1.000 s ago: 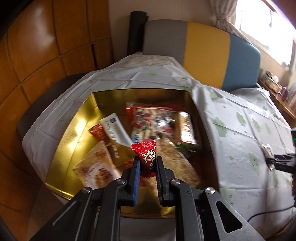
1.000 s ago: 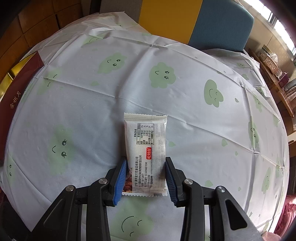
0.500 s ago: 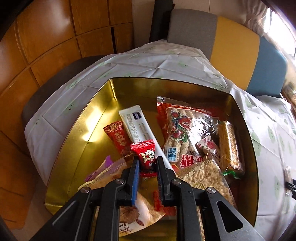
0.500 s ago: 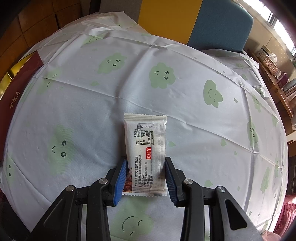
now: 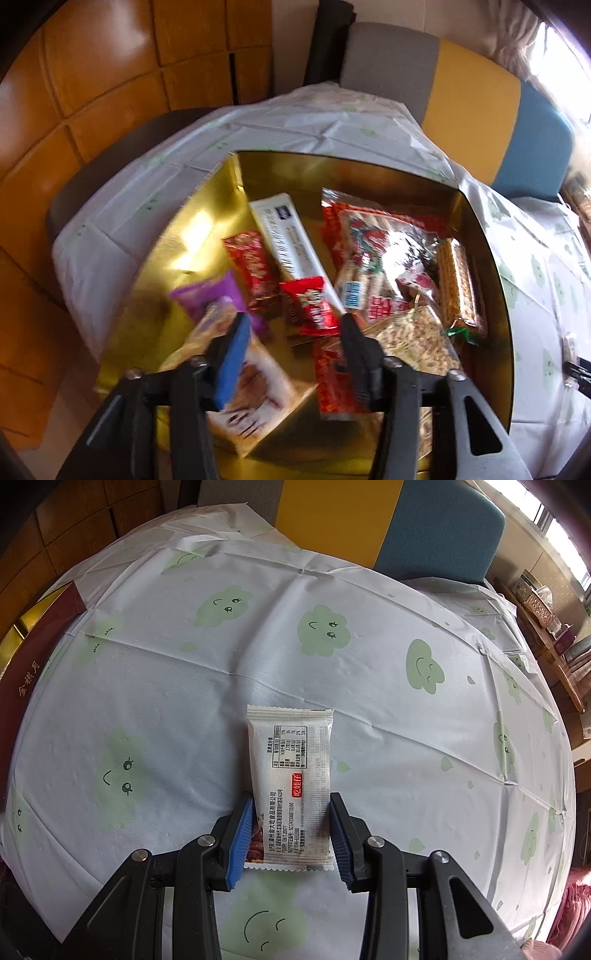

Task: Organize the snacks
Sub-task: 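Lower the red candy into the gold tin and open the left gripper, then carry the biscuit packet into the gold tin and open the right gripper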

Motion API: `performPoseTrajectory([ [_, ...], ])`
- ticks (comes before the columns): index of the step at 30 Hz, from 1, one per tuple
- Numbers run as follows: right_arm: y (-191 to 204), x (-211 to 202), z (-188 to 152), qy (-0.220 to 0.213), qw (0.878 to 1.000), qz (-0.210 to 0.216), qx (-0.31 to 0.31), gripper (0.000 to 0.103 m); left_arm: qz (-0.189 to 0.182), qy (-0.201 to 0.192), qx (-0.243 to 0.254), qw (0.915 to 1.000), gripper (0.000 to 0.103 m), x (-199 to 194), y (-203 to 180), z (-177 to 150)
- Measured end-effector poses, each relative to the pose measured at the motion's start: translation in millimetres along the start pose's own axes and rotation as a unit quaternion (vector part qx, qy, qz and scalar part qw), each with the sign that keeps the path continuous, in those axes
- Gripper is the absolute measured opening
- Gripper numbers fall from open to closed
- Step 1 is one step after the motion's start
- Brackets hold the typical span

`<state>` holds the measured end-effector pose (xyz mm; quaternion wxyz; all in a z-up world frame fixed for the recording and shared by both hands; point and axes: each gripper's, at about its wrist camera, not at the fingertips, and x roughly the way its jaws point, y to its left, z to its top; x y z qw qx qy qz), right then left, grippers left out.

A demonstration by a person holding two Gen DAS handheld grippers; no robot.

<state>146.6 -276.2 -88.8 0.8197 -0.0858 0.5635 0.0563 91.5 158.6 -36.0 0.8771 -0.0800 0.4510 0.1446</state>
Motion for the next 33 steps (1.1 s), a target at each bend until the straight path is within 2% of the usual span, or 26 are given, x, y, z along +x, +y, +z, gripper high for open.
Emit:
performPoseTrajectory([
  [7, -1, 0, 1, 0.000, 1.000, 0.001, 0.007, 0.037, 0.022, -0.011, -0.008, 0.9997, 0.053, -12, 11, -13],
  [11, -3, 0, 1, 0.000, 1.000, 0.003, 0.010, 0.037, 0.024, -0.020, 0.003, 0.9995, 0.053, -21, 8, -21],
  [21, -1, 0, 1, 0.003, 1.000, -0.003, 0.014, 0.037, 0.017, -0.027, 0.029, 0.9991, 0.053, -36, -3, -37],
  [27, 1, 0, 5, 0.017, 1.000, -0.007, 0.019, 0.036, 0.004, -0.030, 0.025, 0.9992, 0.058, -44, -3, -39],
  [33, 9, -4, 6, 0.029, 0.999, -0.002, 0.024, 0.035, -0.005, -0.031, 0.019, 0.9993, 0.058, -47, -1, -41],
])
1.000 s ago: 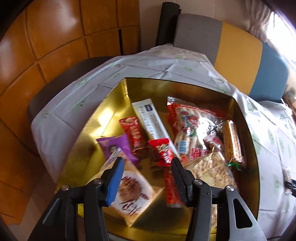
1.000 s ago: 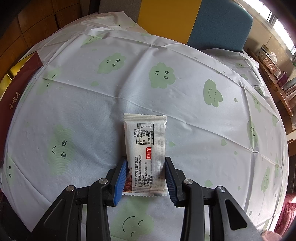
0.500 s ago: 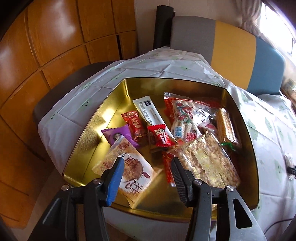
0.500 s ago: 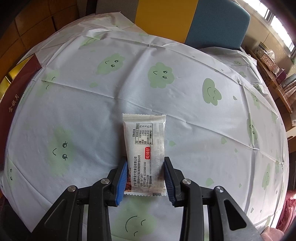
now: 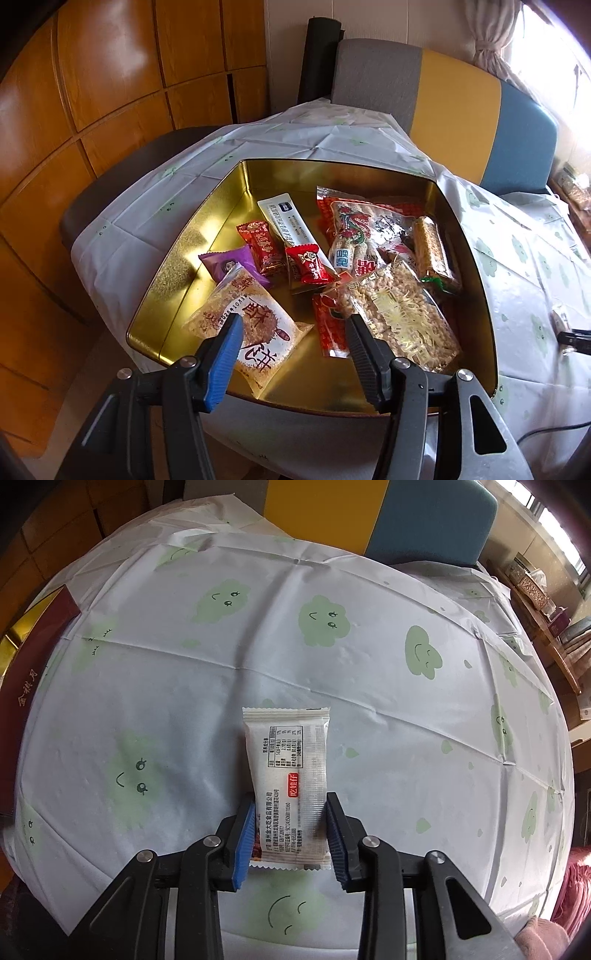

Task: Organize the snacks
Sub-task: 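Carry the biscuit packet into the gold tin and open the right gripper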

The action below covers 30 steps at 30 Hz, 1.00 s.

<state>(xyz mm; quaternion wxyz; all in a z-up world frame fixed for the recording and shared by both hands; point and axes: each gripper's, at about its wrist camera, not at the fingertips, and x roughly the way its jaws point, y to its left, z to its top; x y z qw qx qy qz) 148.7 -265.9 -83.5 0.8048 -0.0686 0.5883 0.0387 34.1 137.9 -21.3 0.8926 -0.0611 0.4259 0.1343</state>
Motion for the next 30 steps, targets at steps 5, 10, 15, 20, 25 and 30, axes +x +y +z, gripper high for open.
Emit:
performPoseTrajectory([
  [5, 21, -11, -2, -0.006, 1.000, 0.022, -0.011, 0.035, -0.002, -0.001, -0.004, 1.0000, 0.058, -1, 4, -1],
  [10, 57, -32, 0, -0.032, 0.997, 0.063, -0.030, 0.035, -0.002, -0.001, -0.008, 1.0000, 0.058, 0, 7, -2],
  [15, 105, -64, 6, -0.073, 0.989, 0.111, -0.072, 0.035, 0.000, 0.002, -0.012, 0.9999, 0.058, 2, 12, -1],
  [20, 167, -94, 15, -0.104, 0.973, 0.169, -0.117, 0.035, 0.005, 0.003, -0.019, 0.9998, 0.058, 4, 20, -2],
  [25, 230, -100, 29, -0.107, 0.956, 0.220, -0.160, 0.035, 0.015, 0.004, -0.030, 0.9994, 0.058, 5, 30, -2],
  [30, 287, -86, 43, -0.095, 0.950, 0.228, -0.190, 0.035, 0.021, 0.009, -0.039, 0.9990, 0.058, 8, 40, -2],
])
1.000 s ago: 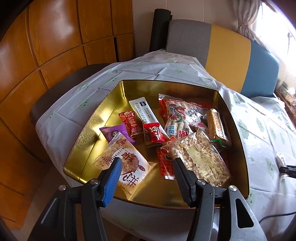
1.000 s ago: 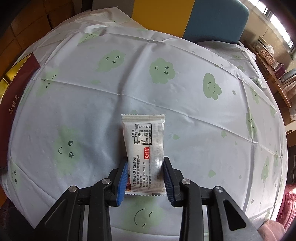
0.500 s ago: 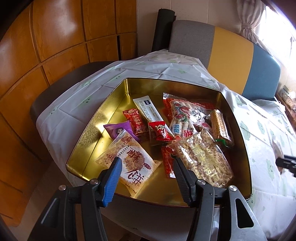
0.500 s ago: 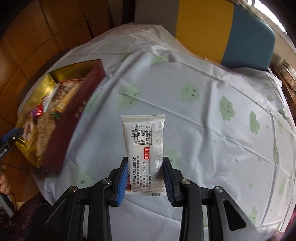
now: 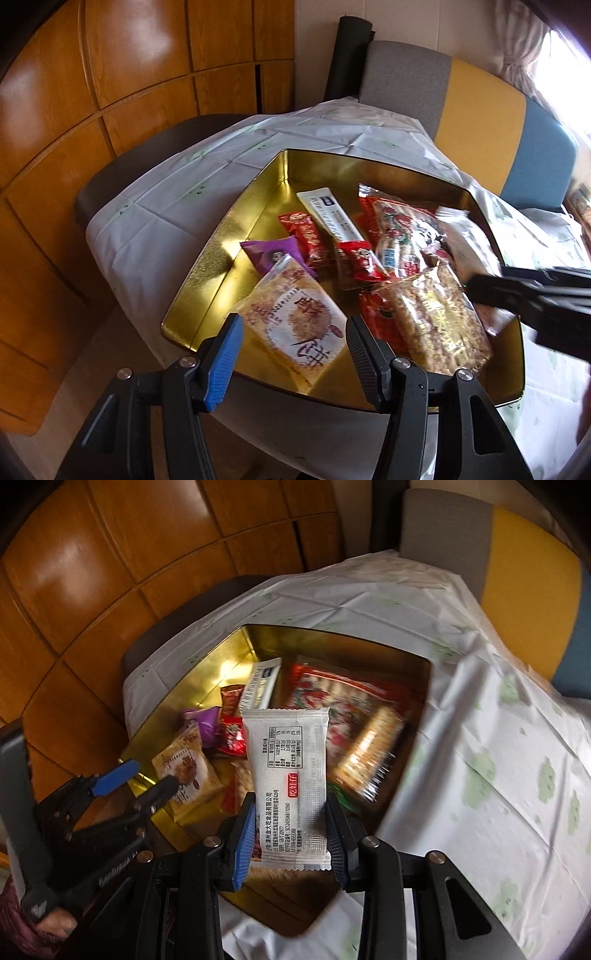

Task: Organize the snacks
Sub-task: 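Carry the biscuit packet into the gold tin and open the right gripper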

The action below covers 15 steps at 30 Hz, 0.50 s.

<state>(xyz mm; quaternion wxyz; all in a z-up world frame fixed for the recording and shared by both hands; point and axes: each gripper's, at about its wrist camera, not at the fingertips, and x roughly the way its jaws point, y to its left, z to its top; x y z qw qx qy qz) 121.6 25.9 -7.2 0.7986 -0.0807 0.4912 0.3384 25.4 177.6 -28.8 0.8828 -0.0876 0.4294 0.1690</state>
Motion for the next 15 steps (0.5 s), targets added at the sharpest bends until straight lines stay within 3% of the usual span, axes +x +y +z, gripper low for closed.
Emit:
performPoseTrajectory([
  [8, 2, 52, 25, 0.030, 0.999, -0.045, -0.008, 0.038, 0.001, 0.001, -0.005, 1.0000, 0.059, 4, 7, 1],
  [15, -3, 44, 17, 0.005, 0.999, -0.033, 0.010, 0.041, 0.000, 0.000, -0.004, 1.0000, 0.059, 3, 4, 0],
])
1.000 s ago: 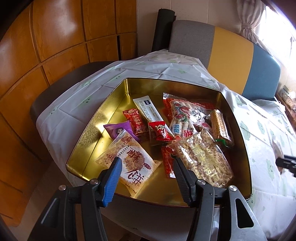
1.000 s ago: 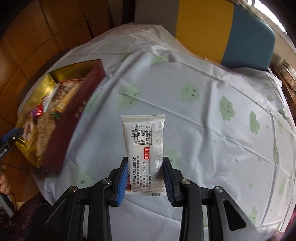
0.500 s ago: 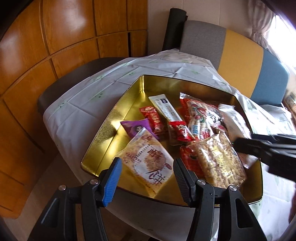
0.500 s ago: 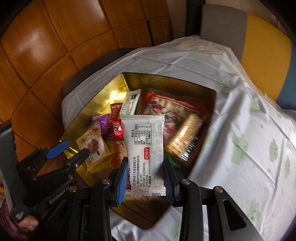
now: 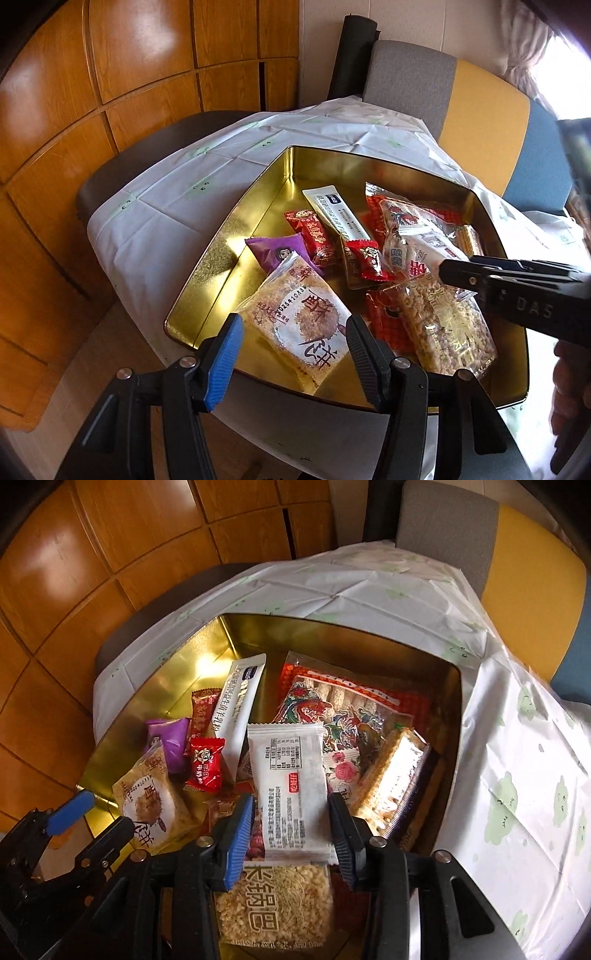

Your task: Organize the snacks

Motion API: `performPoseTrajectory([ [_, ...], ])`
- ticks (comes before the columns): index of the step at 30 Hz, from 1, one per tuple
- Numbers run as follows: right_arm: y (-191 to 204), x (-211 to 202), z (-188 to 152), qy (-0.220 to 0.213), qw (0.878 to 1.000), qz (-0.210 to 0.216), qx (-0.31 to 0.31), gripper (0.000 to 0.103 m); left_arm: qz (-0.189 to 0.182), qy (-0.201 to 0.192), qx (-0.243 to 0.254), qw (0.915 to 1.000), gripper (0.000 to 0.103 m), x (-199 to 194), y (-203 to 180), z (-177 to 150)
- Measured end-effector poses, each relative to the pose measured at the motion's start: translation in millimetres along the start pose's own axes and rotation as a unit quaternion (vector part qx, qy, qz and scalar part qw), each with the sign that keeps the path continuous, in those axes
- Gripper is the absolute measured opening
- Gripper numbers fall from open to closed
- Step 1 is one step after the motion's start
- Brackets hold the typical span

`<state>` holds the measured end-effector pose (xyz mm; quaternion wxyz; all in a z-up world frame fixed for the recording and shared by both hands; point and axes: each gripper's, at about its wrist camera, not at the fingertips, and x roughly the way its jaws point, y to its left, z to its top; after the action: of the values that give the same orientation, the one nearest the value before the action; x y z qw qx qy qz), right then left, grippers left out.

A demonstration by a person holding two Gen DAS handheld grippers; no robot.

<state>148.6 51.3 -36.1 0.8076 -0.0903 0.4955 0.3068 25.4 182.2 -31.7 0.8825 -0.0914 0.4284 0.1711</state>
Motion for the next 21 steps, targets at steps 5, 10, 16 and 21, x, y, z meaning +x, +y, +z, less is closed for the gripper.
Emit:
performPoseTrajectory([
  [5, -3, -23, -18, -0.041, 0.999, -0.010, 0.022, 0.041, -0.004, -0.008, 0.005, 0.9999, 0.062, -5, -6, -2],
  [10, -11, -48, -48, -0.075, 0.994, -0.049, 0.060, 0.041, -0.016, -0.022, 0.015, 0.9995, 0.063, -15, -17, -8],
  [16, -13, -69, -81, -0.100, 0.987, -0.094, 0.088, 0.041, -0.032, -0.039, 0.024, 0.9985, 0.064, -29, -32, -16],
  [21, -13, -75, -100, -0.102, 0.984, -0.112, 0.091, 0.041, -0.036, -0.045, 0.036, 0.9977, 0.067, -37, -40, -20],
])
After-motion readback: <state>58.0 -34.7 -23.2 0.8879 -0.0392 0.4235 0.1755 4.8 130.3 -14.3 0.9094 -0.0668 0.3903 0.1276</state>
